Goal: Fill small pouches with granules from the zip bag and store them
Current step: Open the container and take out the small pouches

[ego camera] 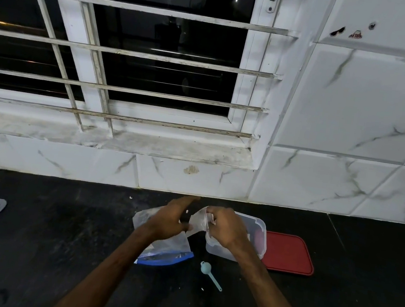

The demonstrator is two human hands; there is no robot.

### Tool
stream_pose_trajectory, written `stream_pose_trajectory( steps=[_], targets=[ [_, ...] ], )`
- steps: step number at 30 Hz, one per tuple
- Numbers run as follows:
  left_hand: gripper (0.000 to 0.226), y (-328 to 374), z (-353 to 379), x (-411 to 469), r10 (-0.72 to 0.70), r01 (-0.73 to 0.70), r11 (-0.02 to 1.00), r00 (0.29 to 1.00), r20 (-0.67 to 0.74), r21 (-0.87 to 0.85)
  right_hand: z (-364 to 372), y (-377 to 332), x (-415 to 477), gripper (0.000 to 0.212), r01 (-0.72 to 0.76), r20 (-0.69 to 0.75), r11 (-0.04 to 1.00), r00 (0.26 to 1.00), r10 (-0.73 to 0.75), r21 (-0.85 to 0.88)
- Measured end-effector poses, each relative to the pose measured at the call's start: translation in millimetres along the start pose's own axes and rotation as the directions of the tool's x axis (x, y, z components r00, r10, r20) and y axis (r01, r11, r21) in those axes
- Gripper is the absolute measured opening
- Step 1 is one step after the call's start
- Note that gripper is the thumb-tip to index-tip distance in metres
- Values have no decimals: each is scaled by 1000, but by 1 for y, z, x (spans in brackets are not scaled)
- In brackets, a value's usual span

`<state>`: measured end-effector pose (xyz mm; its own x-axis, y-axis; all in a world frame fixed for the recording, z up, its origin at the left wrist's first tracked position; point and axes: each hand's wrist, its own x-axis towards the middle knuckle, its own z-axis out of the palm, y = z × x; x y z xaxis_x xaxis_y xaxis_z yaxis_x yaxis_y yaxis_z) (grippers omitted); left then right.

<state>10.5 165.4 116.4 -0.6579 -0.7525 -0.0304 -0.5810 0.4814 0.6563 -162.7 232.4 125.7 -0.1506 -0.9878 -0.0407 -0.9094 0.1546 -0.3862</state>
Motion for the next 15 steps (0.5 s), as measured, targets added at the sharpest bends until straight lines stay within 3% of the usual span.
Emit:
stream_pose_trajectory(
  steps=[3, 5, 8, 10, 15],
  targets=[
    [109, -9, 5, 0, 34, -42, 997, 992, 119, 70, -3, -2, 3, 37, 44, 45, 998, 998, -46, 33],
    [115, -9, 12, 1, 83, -86, 996, 987, 136, 17, -6, -5, 4, 40, 92, 90, 995, 991, -95, 46],
    [99, -2, 16, 4, 112, -104, 992, 987, 112, -70, -9, -10, 5, 50, 145, 143, 989, 979, -148, 36],
    [83, -3, 15, 4, 103, -96, 991, 992, 74, -88, -9, -10, 6, 44, 187, 165, 980, 966, -197, 72],
    [60, -17, 16, -16, 109, -109, 993, 994, -14, 42, 6, 0, 1, 25, 207, 236, 928, 929, -285, 309]
  ],
)
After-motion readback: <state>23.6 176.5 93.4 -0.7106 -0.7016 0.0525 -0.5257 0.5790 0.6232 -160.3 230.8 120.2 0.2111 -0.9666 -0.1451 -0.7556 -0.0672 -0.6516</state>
